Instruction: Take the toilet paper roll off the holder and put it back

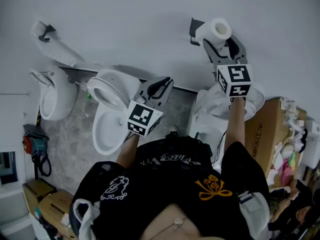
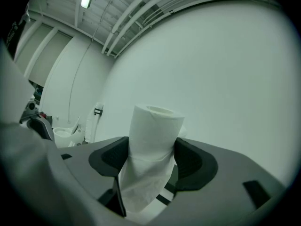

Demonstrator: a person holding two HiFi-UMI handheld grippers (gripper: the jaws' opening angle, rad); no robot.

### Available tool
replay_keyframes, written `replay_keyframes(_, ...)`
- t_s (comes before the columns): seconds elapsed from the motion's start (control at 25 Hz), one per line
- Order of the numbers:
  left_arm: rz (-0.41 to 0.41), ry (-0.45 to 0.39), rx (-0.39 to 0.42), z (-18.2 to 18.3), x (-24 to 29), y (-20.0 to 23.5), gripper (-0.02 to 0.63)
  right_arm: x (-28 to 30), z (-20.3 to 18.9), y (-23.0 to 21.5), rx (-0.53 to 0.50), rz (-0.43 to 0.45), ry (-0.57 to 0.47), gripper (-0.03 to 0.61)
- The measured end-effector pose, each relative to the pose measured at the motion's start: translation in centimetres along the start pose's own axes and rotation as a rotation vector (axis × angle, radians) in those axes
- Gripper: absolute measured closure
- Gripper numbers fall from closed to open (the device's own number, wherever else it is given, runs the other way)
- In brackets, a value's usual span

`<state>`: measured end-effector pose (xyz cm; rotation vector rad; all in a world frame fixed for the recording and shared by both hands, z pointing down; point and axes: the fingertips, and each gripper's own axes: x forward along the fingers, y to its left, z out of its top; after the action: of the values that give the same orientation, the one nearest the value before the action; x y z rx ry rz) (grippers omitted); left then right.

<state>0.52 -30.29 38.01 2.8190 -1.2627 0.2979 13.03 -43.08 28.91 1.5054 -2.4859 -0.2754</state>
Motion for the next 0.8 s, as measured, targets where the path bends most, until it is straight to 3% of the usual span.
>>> replay_keyframes(0.4, 0.039, 0.029, 0.008, -0.5, 1.0, 1.4, 0.574, 3.1, -0.9, -5.5, 0.022, -0.097, 0.012, 0.262)
replay_keyframes(0.8, 0.043, 0.041, 0.013, -0.6, 2.6, 2.1, 0.574, 4.3, -4.6, -7.8, -0.020, -0.192, 0.142, 0.262)
